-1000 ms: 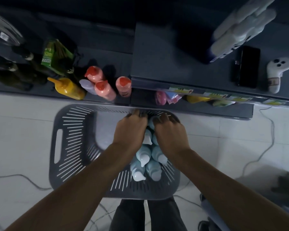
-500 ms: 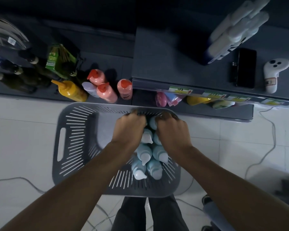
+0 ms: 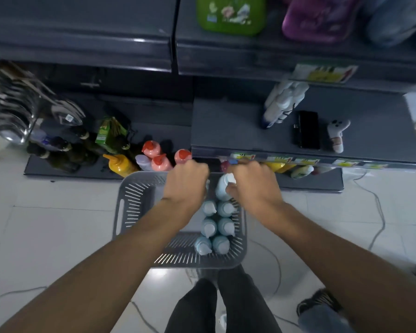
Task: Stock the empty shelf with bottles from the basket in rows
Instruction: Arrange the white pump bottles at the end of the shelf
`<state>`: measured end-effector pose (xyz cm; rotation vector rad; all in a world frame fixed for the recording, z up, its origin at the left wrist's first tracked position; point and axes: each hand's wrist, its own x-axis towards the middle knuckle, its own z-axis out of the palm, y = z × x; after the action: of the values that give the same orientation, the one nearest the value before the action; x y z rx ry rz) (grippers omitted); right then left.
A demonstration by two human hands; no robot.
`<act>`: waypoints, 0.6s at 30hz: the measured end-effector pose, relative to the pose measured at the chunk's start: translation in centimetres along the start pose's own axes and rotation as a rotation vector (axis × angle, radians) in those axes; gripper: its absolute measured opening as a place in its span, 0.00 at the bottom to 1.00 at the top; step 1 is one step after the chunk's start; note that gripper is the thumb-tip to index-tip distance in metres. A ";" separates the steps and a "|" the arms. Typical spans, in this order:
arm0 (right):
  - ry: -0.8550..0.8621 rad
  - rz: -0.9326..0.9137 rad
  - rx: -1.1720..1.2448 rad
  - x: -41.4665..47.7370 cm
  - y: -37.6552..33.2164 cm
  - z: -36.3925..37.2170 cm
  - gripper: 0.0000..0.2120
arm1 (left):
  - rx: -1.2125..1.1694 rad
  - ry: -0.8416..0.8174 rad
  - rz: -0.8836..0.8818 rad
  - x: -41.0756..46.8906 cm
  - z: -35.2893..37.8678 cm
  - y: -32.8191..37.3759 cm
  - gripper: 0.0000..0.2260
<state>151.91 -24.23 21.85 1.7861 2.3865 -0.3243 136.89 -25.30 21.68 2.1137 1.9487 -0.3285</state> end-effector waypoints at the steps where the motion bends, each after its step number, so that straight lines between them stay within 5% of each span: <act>1: 0.013 0.010 -0.004 -0.3 0.1 -1.3 0.10 | 0.007 0.017 0.006 -0.3 -1.4 0.2 0.08; 18: 0.272 0.032 0.215 -6.1 5.5 -20.4 0.15 | -0.044 0.224 0.216 -3.5 -21.7 4.9 0.18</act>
<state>159.22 -23.21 42.62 2.0806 2.5866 -0.3677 141.42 -21.82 43.51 2.3920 1.7936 -0.0077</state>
